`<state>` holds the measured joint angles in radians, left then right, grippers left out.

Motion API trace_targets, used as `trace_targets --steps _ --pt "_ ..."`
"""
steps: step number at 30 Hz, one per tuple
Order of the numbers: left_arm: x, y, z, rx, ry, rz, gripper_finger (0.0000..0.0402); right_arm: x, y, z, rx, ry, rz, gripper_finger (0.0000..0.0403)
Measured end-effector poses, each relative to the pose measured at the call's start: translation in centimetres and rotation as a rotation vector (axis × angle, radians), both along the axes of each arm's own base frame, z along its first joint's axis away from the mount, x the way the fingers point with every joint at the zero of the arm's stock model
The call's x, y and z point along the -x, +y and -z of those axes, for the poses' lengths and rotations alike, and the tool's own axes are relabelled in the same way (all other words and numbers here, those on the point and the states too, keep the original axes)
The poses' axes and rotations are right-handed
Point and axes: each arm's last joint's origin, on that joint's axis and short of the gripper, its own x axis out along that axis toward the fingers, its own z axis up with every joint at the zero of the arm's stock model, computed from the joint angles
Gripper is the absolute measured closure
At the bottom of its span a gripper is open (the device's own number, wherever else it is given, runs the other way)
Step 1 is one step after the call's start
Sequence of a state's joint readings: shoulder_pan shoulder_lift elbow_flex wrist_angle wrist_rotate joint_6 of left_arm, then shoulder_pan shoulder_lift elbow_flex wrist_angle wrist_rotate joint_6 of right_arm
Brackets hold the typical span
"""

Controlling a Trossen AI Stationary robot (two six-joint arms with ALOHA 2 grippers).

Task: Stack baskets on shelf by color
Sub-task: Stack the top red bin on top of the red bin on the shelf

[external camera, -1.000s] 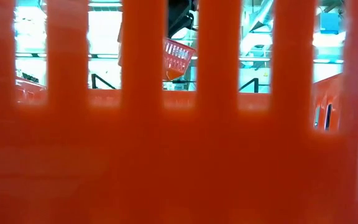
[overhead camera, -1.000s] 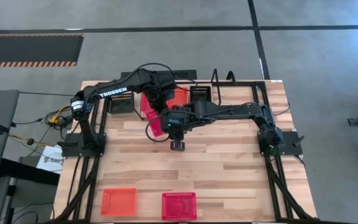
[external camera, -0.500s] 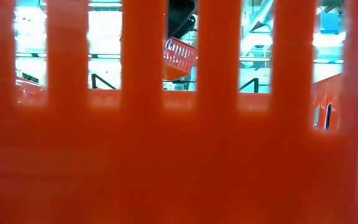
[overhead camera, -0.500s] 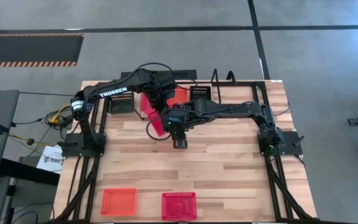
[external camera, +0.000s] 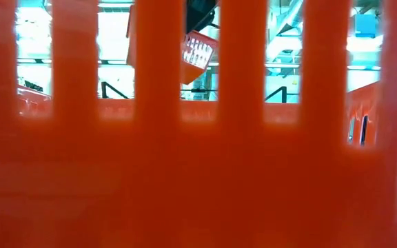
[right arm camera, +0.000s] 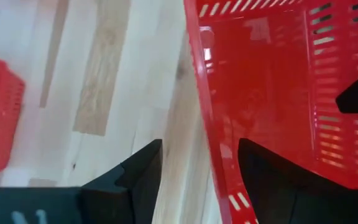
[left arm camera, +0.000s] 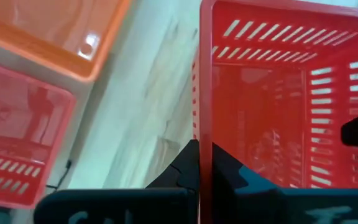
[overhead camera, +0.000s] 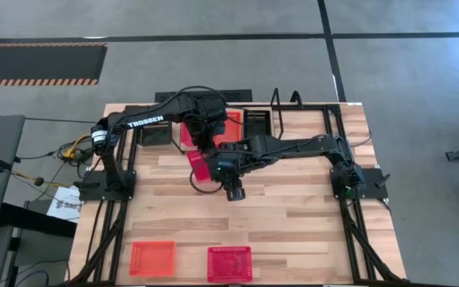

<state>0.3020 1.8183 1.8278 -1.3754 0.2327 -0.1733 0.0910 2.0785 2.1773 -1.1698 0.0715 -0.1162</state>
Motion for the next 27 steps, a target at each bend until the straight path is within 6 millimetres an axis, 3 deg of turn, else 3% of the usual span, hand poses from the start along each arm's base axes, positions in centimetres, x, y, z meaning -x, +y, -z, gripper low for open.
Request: trace_targets --steps 15,27 --pt "0.4 -0.2 0.1 0.046 0.049 -0.068 0.0401 0.4 -0.4 0.2 0.062 0.055 -0.097 0.0197" --pt "-0.1 -0.2 0.0 -0.019 0.024 -0.1 0.0401 -0.6 0.2 -0.1 -0.068 -0.071 0.233 0.0201"
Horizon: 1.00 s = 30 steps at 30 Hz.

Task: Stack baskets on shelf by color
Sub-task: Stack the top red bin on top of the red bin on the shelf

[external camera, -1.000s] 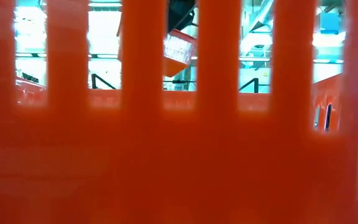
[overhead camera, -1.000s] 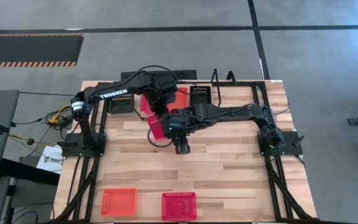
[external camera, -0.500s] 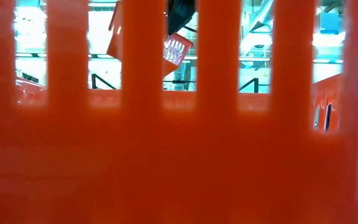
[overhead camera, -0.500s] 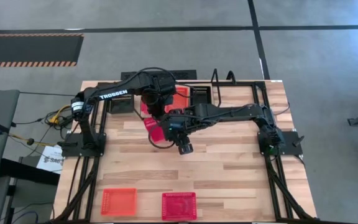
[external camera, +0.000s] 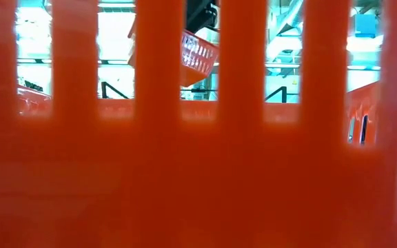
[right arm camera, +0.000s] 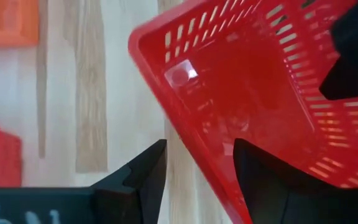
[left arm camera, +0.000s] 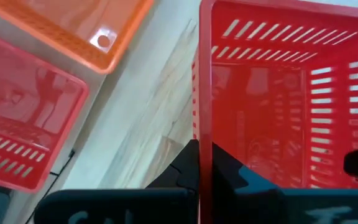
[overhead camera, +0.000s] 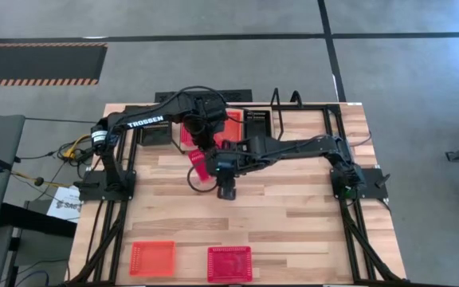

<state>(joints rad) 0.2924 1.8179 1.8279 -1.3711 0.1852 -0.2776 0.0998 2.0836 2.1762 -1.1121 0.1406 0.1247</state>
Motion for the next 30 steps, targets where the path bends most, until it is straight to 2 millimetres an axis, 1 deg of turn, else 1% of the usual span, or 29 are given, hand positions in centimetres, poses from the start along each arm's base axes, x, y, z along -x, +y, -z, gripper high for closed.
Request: trace_targets --steps 4,9,11,13,16,19,22,24,26,30 --pt "-0.1 -0.1 0.0 0.016 -0.015 0.033 0.0401 -0.2 0.5 -0.1 -0.032 -0.033 0.047 0.0202" --pt "-0.1 -0.1 -0.1 0.027 -0.03 0.081 0.0401 -0.7 1.1 -0.5 -0.098 -0.115 0.135 0.02" --pt "-0.1 -0.2 -0.1 0.03 -0.033 0.083 0.0401 -0.7 1.4 -0.5 -0.086 -0.134 0.181 0.0201" --pt "-0.1 -0.1 -0.1 0.025 -0.039 0.083 0.0401 -0.9 1.7 0.0 -0.058 -0.155 0.229 0.0204" --pt "-0.2 -0.1 -0.1 -0.004 -0.034 0.079 0.0402 -0.9 2.0 1.2 -0.003 -0.155 0.315 0.0212" --pt "-0.1 -0.1 0.0 -0.027 -0.012 0.078 0.0401 0.1 2.3 1.6 0.079 -0.104 0.422 0.0221" --pt "0.4 -0.2 0.1 -0.053 0.05 0.081 0.0401 1.5 2.9 2.0 0.181 -0.051 0.531 0.0226" --pt "0.7 -0.2 0.2 -0.067 0.091 0.086 0.0401 2.5 3.3 2.2 0.25 -0.006 0.568 0.0228" --pt "0.8 -0.2 0.2 -0.077 0.099 0.086 0.0401 3.2 3.6 1.7 0.281 -0.024 0.614 0.0228" --pt "0.9 -0.2 0.2 -0.099 0.118 0.088 0.0401 4.9 4.4 -0.1 0.269 -0.097 0.684 0.0227"
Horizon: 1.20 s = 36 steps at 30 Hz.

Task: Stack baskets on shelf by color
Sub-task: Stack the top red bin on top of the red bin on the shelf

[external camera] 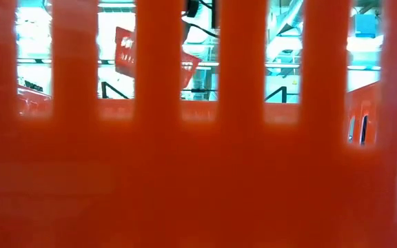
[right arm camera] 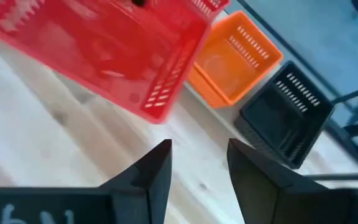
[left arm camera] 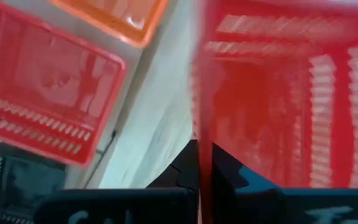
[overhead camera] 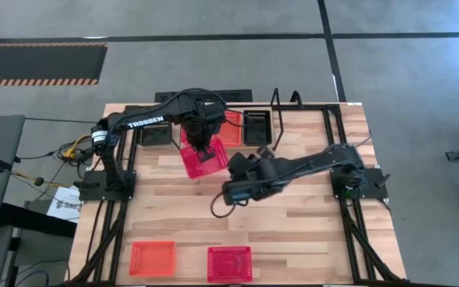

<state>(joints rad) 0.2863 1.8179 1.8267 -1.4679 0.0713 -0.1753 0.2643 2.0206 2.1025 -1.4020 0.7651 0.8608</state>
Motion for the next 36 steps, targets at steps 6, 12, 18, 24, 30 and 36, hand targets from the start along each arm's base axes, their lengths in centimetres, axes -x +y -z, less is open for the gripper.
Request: trace_targets --steps 6,12,18,24,30,36 --pt "0.0 0.0 0.0 -0.012 0.007 -0.009 0.0401 4.0 0.1 -3.4 0.051 -0.08 0.098 0.0236" --pt "0.0 0.5 0.0 -0.154 0.029 -0.165 0.0401 7.9 -0.9 -7.7 0.069 -0.205 0.099 0.0251" --pt "-0.1 0.5 0.0 -0.154 0.019 -0.252 0.0401 12.2 -3.1 -11.5 0.101 -0.209 0.018 0.0269" --pt "0.0 0.6 0.0 -0.157 0.019 -0.316 0.0401 15.7 -5.1 -13.7 0.067 -0.129 -0.139 0.0286" --pt "0.1 0.8 -0.1 -0.219 0.016 -0.472 0.0401 17.8 -7.0 -14.8 0.041 -0.104 -0.196 0.0326" --pt "0.1 0.9 -0.1 -0.253 0.006 -0.6 0.0401 19.6 -8.6 -15.7 0.09 -0.078 -0.21 0.0394"
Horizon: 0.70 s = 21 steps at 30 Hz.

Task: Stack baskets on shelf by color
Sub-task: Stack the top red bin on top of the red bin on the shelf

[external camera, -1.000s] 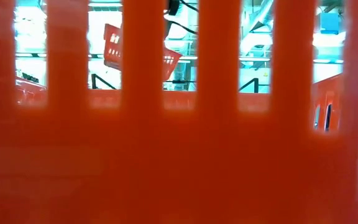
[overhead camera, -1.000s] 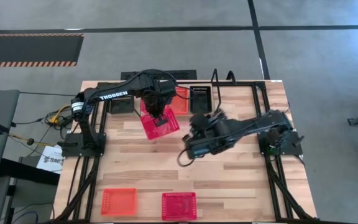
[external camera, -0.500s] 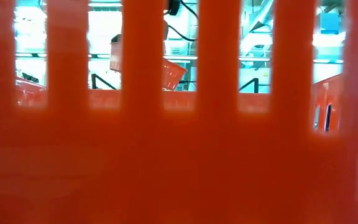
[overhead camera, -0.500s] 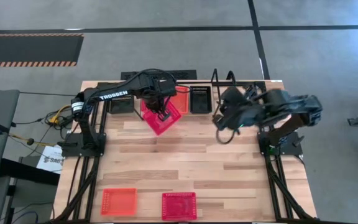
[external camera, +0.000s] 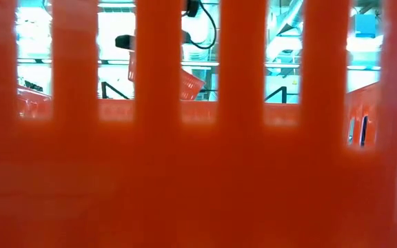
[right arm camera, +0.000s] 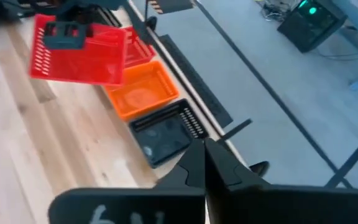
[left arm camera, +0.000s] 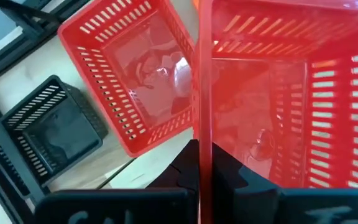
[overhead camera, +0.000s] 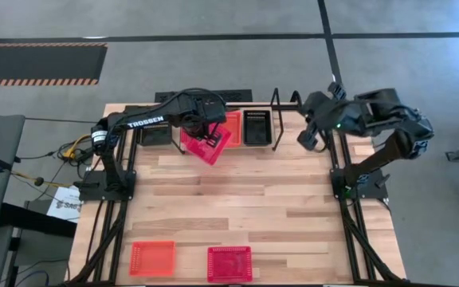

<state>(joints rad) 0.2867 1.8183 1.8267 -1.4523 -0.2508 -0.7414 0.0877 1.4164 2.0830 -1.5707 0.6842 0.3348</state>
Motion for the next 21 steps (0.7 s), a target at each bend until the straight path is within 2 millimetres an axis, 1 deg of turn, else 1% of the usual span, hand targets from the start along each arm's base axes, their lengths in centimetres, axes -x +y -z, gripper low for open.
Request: trace_targets --steps 4,8,12,15,19,21 --pt "0.8 0.1 0.0 0.018 0.065 0.001 0.0401 1.3 -1.0 0.0 0.02 0.01 0.03 0.0396" --pt "1.9 0.9 -0.4 0.028 0.11 -0.015 0.0401 3.3 -1.9 1.2 0.013 0.033 0.093 0.0397" --pt "3.2 1.7 -1.9 0.009 0.05 -0.034 0.0401 5.0 -2.5 3.2 -0.021 0.048 0.174 0.04" --pt "4.7 2.3 -3.2 -0.021 0.006 -0.09 0.0401 6.0 -2.5 4.8 -0.056 0.046 0.228 0.0399" --pt "6.7 2.7 -5.2 -0.081 -0.102 -0.238 0.0401 6.7 -2.5 6.7 -0.09 0.052 0.283 0.04" --pt "6.8 2.7 -5.8 -0.103 -0.18 -0.283 0.0401 6.7 -2.5 7.5 -0.101 0.056 0.305 0.04"
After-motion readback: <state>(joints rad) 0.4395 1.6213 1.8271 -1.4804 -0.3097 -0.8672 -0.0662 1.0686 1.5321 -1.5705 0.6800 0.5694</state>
